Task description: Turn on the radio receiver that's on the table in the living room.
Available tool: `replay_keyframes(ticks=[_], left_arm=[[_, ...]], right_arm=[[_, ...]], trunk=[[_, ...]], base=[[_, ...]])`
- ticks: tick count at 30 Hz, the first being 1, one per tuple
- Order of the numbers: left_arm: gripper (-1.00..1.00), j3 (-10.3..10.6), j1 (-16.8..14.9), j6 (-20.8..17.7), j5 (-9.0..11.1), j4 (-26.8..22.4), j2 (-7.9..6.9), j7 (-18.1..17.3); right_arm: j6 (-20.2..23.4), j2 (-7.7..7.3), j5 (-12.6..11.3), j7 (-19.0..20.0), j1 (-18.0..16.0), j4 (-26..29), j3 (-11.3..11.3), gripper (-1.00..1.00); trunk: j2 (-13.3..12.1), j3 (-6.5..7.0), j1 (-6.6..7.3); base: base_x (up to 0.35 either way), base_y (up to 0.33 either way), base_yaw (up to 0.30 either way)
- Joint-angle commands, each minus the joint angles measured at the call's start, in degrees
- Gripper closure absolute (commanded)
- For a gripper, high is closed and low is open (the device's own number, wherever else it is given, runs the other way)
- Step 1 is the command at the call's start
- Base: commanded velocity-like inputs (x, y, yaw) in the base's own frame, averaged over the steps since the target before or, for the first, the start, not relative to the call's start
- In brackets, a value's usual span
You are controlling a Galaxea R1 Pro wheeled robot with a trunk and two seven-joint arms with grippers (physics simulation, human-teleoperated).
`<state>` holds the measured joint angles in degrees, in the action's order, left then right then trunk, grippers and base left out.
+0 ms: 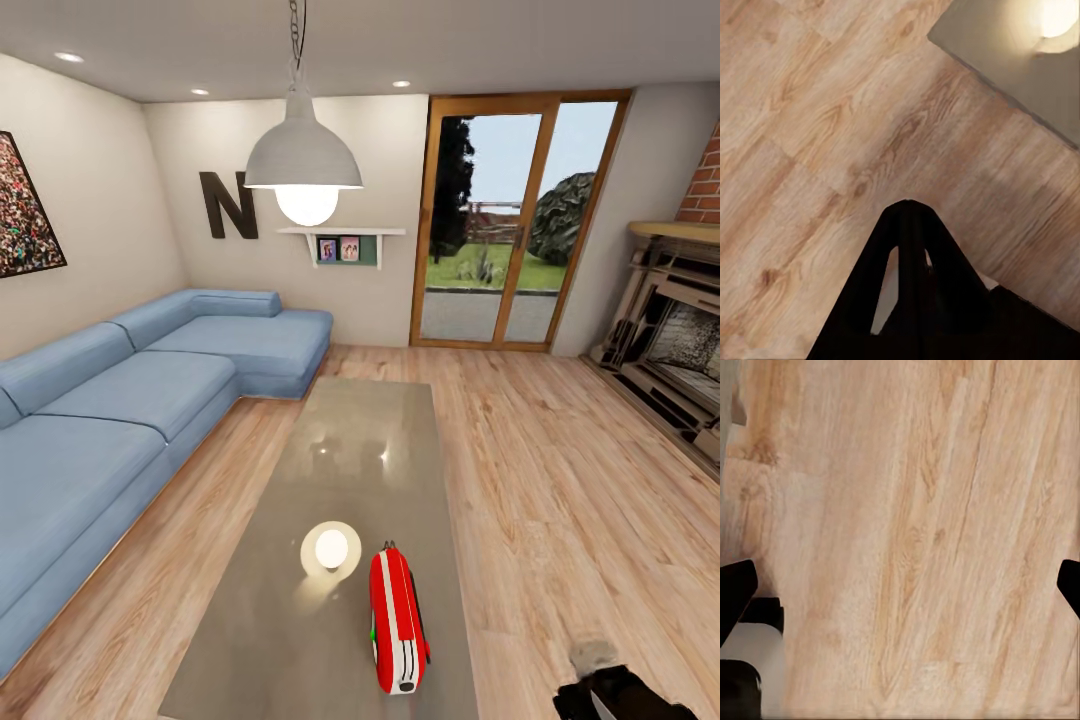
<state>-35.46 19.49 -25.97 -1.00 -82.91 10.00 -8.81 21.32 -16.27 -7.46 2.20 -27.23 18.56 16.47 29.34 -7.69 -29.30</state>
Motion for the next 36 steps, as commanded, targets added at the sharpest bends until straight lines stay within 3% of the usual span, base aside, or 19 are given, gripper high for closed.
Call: replay_keyframes(ticks=[1,4,8,10,11,15,16,20,21,25,27,30,34,36], left_arm=[[1.0,-1.0,0.0,0.1,0.0,1.6,0.0,0.0],[1.0,-3.0,0.0,1.4,-0.7,6.0,0.0,0.0],[1.0,-5.0,0.1,5.9,-4.7,12.7,0.0,0.0],[1.0,-6.5,0.0,10.7,-6.6,18.0,0.0,0.1],[1.0,-7.7,0.0,14.6,-7.5,22.4,0.0,0.1],[1.0,-9.5,0.1,21.4,-9.1,32.4,-0.36,0.2],[1.0,-9.8,0.1,24.6,-9.4,38.3,-2.41,0.2],[1.0,-10.0,0.0,32.0,-9.5,51.2,-6.66,0.1],[1.0,-9.7,0.0,34.9,-9.5,57.0,-8.09,0.1],[1.0,-8.9,0.1,42.3,-9.4,68.4,-10.43,-0.8],[1.0,-7.9,0.0,43.8,-9.4,70.6,-11.57,-3.5],[1.0,-6.1,0.0,44.5,-9.5,72.1,-14.13,-11.3],[1.0,-5.0,0.1,44.6,-9.5,74.2,-16.45,-18.8],[1.0,-3.8,0.1,44.5,-9.5,74.8,-17.56,-22.0]], right_arm=[[-2.0,-0.32,0.0,-0.2,1.3,-0.4,0.0,-1.0],[-8.4,-1.16,0.0,-1.3,3.5,-5.8,-0.1,-1.0],[-17.1,-1.43,-0.1,-2.2,4.2,-18.1,-0.1,-1.0],[-20.5,-1.51,-0.1,-2.4,5.3,-21.6,-0.1,-1.0],[-21.6,-1.49,-0.2,-2.4,7.4,-22.6,-0.1,-1.0],[-22.3,-1.39,-0.3,-2.5,11.8,-23.2,-0.1,-1.0],[-22.5,-1.23,-0.3,-2.5,14.0,-23.3,-0.1,-1.0],[-23.7,-0.68,-0.3,-2.0,19.1,-23.3,-0.1,-1.0],[-24.3,-0.28,-0.2,-1.5,20.8,-23.3,-0.1,-1.0],[-24.7,1.96,-0.1,3.2,23.4,-23.2,-0.1,-1.0],[-24.8,2.31,-0.1,4.8,23.7,-23.2,-0.1,-1.0],[-24.8,2.51,0.0,5.7,23.8,-23.2,-0.1,-1.0],[-24.8,2.6,0.1,6.6,23.9,-23.1,0.0,-1.0],[-24.8,2.63,0.2,9.7,23.9,-23.1,0.0,-1.0]], trunk=[[0.0,0.01,0.0],[0.0,0.01,0.0],[0.0,0.01,0.0],[0.0,0.01,0.0],[0.0,0.01,0.0],[0.0,0.01,0.0],[0.0,0.01,0.0],[0.0,0.01,0.0],[0.0,0.01,0.0],[0.0,0.01,0.0],[0.0,0.01,0.0],[0.0,0.01,0.0],[0.0,0.01,0.0],[0.0,0.01,0.0]], base=[[0.0,0.0,0.0],[0.0,0.0,0.0],[0.0,0.0,0.0],[0.0,0.0,0.0],[0.0,0.0,0.0],[0.0,0.0,0.0],[0.0,0.0,0.0],[0.0,0.0,0.0],[0.0,0.0,0.0],[0.0,0.0,0.0],[0.0,0.0,0.0],[0.0,0.0,0.0],[0.0,0.0,0.0],[0.0,0.0,0.0]])
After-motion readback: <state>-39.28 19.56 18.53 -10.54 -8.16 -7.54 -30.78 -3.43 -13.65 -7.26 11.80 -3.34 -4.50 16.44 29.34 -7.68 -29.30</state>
